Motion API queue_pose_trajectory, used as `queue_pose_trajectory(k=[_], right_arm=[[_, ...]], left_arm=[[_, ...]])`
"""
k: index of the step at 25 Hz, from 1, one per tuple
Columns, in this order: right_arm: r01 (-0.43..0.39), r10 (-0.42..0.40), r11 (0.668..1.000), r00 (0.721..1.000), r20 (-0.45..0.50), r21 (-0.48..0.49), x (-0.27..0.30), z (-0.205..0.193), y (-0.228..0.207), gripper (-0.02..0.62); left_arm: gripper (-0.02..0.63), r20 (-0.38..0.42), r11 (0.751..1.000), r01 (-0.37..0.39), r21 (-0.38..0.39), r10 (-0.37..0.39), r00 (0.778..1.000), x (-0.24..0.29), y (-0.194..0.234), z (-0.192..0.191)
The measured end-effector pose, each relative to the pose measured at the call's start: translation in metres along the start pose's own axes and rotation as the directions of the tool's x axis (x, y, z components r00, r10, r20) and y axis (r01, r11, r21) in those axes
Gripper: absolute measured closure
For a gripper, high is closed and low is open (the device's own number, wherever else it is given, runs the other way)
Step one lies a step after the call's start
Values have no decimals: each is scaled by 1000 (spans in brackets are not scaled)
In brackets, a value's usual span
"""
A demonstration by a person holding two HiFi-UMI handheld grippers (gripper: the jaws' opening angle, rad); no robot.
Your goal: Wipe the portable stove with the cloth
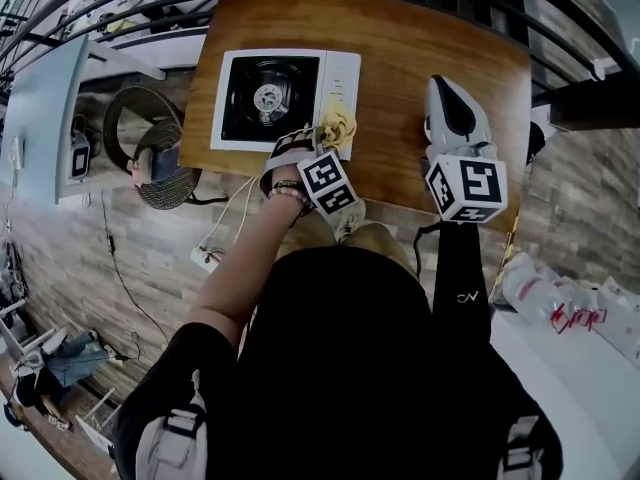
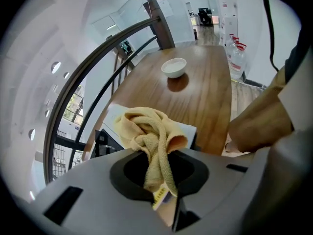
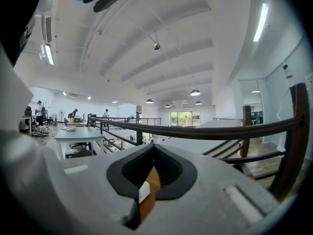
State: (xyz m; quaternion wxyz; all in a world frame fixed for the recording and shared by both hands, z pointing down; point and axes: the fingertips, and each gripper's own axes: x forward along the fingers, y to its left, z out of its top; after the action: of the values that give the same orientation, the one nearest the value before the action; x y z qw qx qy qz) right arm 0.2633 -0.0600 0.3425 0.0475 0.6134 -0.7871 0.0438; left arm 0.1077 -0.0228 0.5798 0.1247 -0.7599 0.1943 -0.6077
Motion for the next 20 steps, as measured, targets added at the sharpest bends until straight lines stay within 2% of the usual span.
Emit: queue_pose_trajectory(k=[5, 8, 15, 20], right_arm=[[-48, 49, 999, 999, 5, -8, -3, -2, 18, 594], [-71, 71, 997, 997, 9, -8, -4, -2, 26, 594], [-101, 101, 995, 995, 4, -20, 3, -2, 43, 594], [-98, 98, 995, 995, -8, -15, 16, -2, 54, 594]], left_arm=[[538, 2, 998, 53, -24, -53, 999, -14, -34, -12], [538, 22, 992, 103, -68, -102, 995, -20, -45, -8], [538, 113, 981, 132, -143, -117, 987, -18, -47, 3], [538, 116, 975, 100, -200, -78, 990, -20, -37, -34]])
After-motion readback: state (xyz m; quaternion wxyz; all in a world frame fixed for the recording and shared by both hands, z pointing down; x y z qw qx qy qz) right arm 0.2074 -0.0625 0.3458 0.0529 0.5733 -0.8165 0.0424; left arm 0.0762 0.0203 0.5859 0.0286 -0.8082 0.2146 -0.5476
